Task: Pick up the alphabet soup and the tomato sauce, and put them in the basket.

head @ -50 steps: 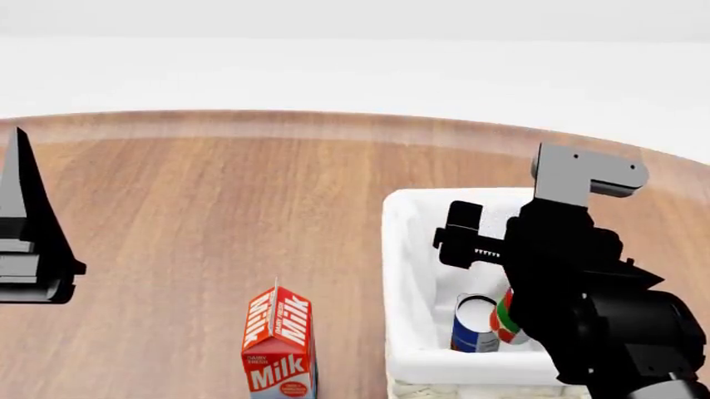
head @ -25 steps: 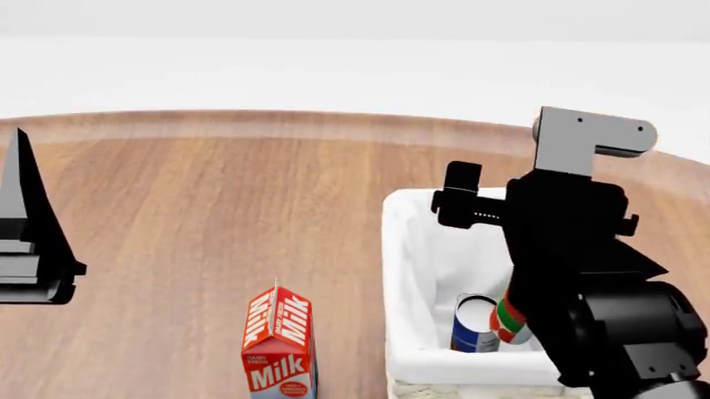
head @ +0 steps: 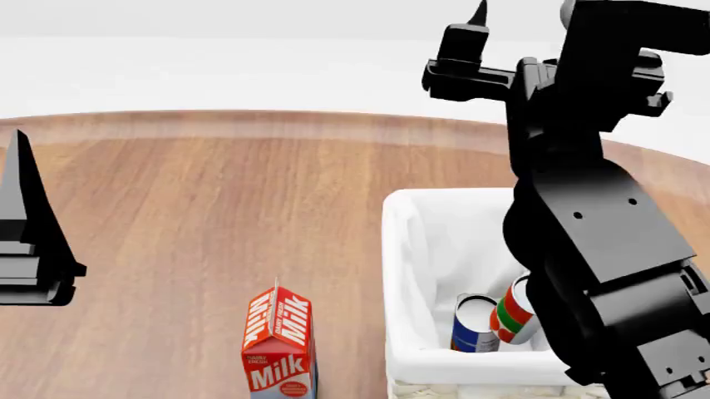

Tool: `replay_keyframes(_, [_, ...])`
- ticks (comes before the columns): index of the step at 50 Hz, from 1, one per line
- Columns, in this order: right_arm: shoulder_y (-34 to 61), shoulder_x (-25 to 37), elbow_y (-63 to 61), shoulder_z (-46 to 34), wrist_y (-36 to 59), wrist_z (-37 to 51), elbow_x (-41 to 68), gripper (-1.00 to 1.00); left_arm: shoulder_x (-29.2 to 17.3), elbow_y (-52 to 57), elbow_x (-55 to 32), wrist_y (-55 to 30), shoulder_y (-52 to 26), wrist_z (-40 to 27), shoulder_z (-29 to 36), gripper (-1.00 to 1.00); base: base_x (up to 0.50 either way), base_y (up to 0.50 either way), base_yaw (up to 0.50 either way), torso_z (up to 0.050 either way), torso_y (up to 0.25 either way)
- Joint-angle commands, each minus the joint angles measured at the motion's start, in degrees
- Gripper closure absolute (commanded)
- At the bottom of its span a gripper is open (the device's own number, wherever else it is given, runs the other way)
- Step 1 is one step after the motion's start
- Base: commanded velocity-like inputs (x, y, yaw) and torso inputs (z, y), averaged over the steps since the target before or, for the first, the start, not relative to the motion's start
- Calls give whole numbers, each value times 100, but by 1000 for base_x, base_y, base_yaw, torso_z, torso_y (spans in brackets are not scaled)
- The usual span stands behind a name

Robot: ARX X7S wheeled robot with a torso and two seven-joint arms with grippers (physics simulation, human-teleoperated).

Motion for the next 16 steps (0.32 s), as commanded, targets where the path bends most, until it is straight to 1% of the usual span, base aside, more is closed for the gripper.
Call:
replay_keyframes(1, [-146,273,-1026,233,-733,290,-258,-100,5,-25,15,47,29,-2,14,-100,0,0,0,0,0])
replay_keyframes(3, [-186,310,-1164,266,-817,276,-257,-100,6,-15,20,43,26,-5,25,-100,0,0,0,0,0])
replay_keyframes(7, [-230,483,-1666,73,-854,515,-724,-100,9,-22,34,44,29,-8,45,-100,0,0,0,0,0])
replay_keyframes(9, [-293,533,-1887,124,-924,558,-680,-100,12,-27,25,50,31,-12,38,-100,0,0,0,0,0])
replay_keyframes(10, [-373,607,-2201,186,-1094,790,-858,-100,13,-7,29,24,19,-21,54,-100,0,0,0,0,0])
replay_keyframes(12, [-388,660,-2359,184,-1165,968,-1088,-100,4,14,36,14,23,-27,61,-100,0,0,0,0,0])
replay_keyframes(16, [-433,761,-2740,289,-1279,1163,-1142,-100,-26,31,6,16,38,-28,24,-100,0,0,0,0,0])
